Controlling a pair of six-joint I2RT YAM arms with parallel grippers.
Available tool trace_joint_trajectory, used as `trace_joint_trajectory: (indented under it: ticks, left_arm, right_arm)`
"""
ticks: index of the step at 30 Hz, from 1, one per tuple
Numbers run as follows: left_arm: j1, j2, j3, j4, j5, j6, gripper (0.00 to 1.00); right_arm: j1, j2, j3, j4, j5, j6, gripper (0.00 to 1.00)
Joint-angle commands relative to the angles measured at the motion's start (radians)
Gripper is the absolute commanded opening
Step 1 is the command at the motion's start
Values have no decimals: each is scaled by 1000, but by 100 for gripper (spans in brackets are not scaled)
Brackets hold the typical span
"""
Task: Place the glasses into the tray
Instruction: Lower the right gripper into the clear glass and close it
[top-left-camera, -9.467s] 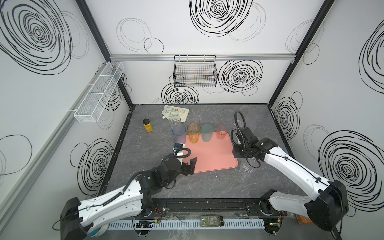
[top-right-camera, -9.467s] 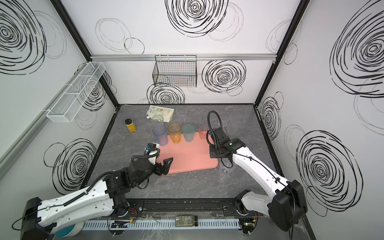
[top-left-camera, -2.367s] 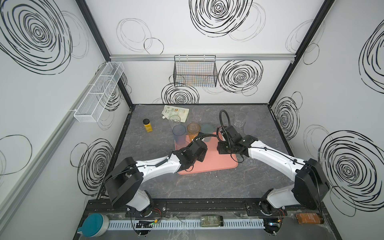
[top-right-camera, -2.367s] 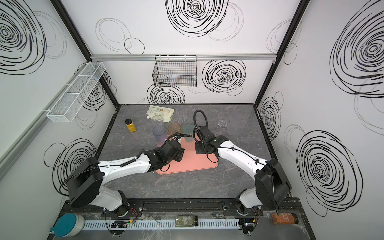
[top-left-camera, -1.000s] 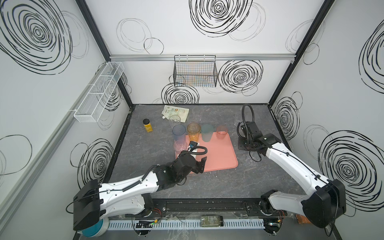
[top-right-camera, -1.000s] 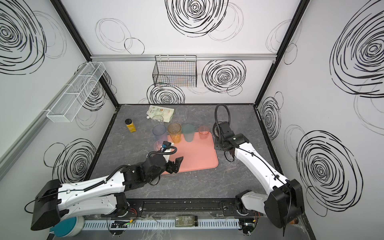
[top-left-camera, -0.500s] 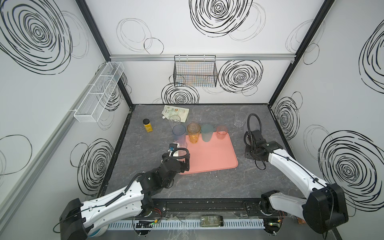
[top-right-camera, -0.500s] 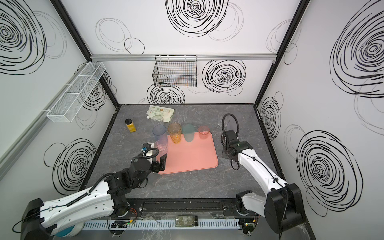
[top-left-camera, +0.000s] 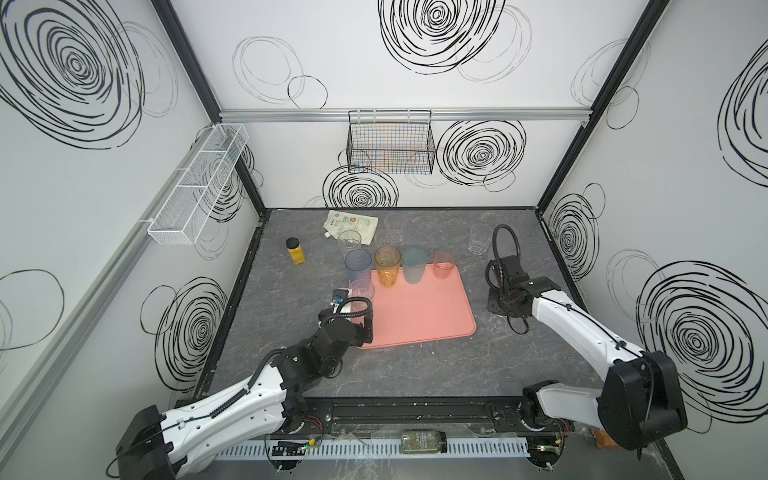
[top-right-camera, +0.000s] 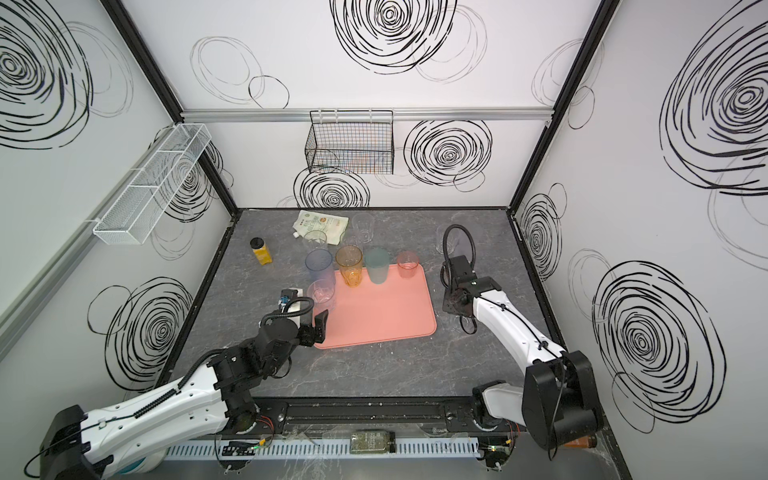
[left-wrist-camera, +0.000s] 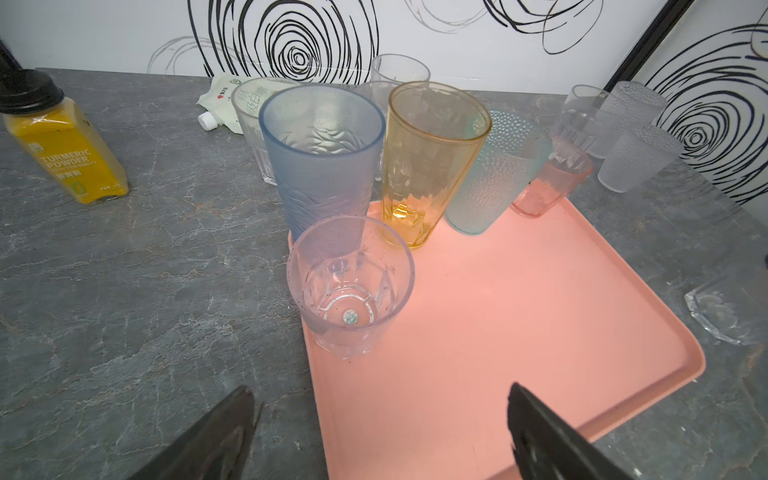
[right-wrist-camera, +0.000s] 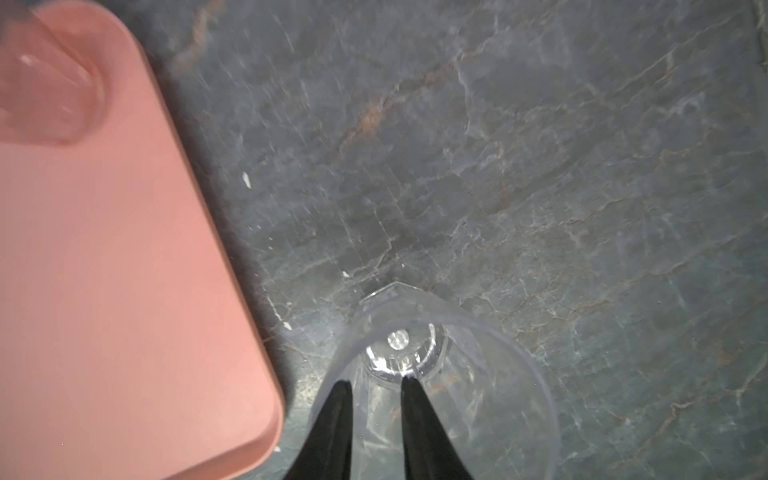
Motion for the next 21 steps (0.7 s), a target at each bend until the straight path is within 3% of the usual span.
trace_joint_trajectory:
  ticks: [1,7,11,16,21]
  left_arm:
    - [6,11,5,36,-3,-24,96]
    - [-35,60,27,56,-3,-47,96]
    - [-60,81,28,65,-12,-53,96]
    - [-81,97,28,70,-20,-61,97]
    - [-83,83,34,54,-45,-51,97]
  right_arm:
    - [-2,-51,25,-45,-22,-21,35]
    - [-1,-15,-61,20,-83,-14,36]
    - [-1,32,-80,52,-75,-9,28]
    - [4,43,-66,48,-41,-17,10]
    - [47,11,46,-42,-15,-31,4]
